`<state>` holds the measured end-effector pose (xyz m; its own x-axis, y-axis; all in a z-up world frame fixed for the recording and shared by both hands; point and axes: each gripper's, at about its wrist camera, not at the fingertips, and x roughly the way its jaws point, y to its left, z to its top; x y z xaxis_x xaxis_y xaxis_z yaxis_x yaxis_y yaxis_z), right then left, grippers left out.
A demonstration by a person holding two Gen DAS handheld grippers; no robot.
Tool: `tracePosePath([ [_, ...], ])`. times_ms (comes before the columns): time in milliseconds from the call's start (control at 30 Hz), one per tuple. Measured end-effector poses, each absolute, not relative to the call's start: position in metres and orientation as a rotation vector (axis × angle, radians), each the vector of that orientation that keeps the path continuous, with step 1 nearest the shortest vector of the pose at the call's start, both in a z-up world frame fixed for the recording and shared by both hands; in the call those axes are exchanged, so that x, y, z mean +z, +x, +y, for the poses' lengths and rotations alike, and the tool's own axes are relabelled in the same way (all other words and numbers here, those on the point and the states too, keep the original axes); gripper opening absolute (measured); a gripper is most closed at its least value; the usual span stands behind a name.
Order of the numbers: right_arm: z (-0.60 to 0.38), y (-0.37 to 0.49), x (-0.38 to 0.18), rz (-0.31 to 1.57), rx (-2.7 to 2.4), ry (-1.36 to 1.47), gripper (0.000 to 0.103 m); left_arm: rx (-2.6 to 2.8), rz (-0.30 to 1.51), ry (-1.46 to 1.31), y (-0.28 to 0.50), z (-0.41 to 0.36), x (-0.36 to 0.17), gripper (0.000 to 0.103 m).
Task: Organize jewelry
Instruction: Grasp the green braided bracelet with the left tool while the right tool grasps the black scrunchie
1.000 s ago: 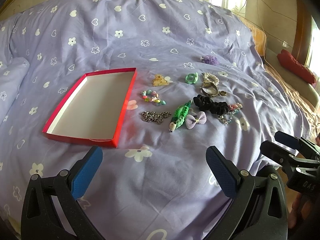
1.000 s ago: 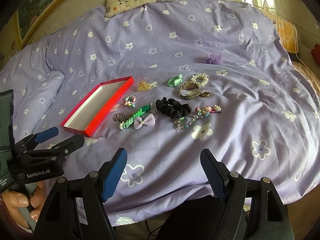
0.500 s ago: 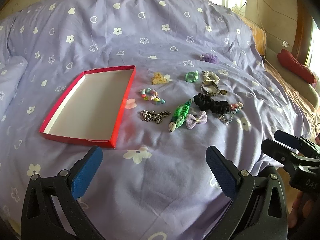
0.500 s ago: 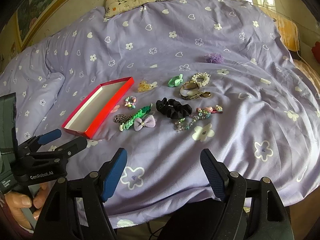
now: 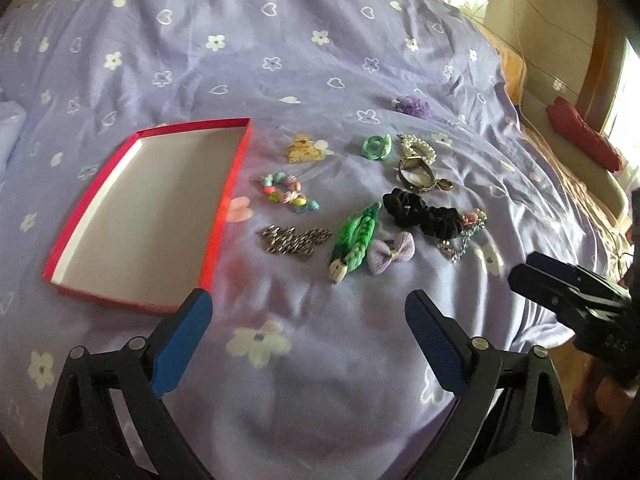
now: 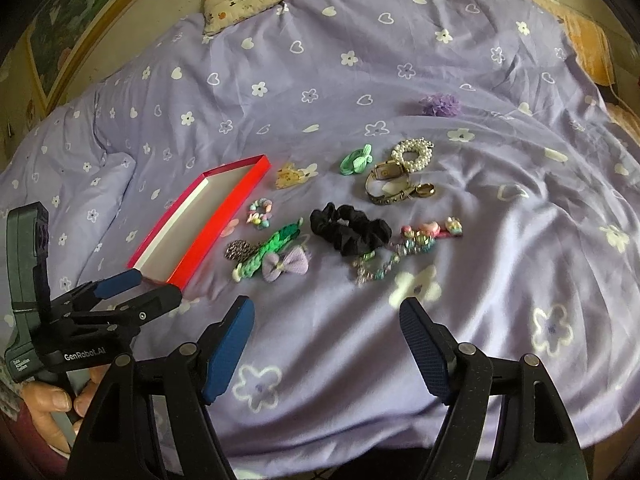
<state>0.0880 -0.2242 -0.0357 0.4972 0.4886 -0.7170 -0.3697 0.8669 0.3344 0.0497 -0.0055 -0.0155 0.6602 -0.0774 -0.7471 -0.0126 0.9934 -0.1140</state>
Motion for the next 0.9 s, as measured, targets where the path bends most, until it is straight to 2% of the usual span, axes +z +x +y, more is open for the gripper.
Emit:
tracePosePath([
  [133, -0.219, 0.111, -0.04, 0.925, 0.534, 0.127, 0.063, -0.078, 0.864, -0.091, 0.071, -0.01, -0.019, 0.088],
  [300, -0.213, 0.142, -0.049, 0.957, 0.545, 0.113, 0.058, -0.121, 0.898, -0.077, 0.094, -0.013, -0.027, 0.07],
  [633, -0.203, 0.185, -0.068, 1.02, 0.555, 0.086, 0.056, -0.183, 0.961, -0.063, 0.117, -0.017, -0.046, 0.069],
  [733, -0.196, 0.194, -0.075, 1.043, 0.561, 0.054, 0.05, -0.2, 0.986, -0.059, 0.125, -0.02, -0.054, 0.06],
  [800, -0.19, 0.2, -0.081, 1.061, 0.564, 0.032, 0.048, -0.211, 1.004, -0.064, 0.13, -0.021, -0.06, 0.049],
  [833, -0.189, 0.201, -0.085, 1.07, 0.565, 0.022, 0.044, -0.222, 1.013, -0.073, 0.133, -0.021, -0.062, 0.046],
  [900, -0.186, 0.203, -0.092, 1.091, 0.565, 0.006, 0.038, -0.244, 1.024, -0.088, 0.136, -0.021, -0.066, 0.032],
])
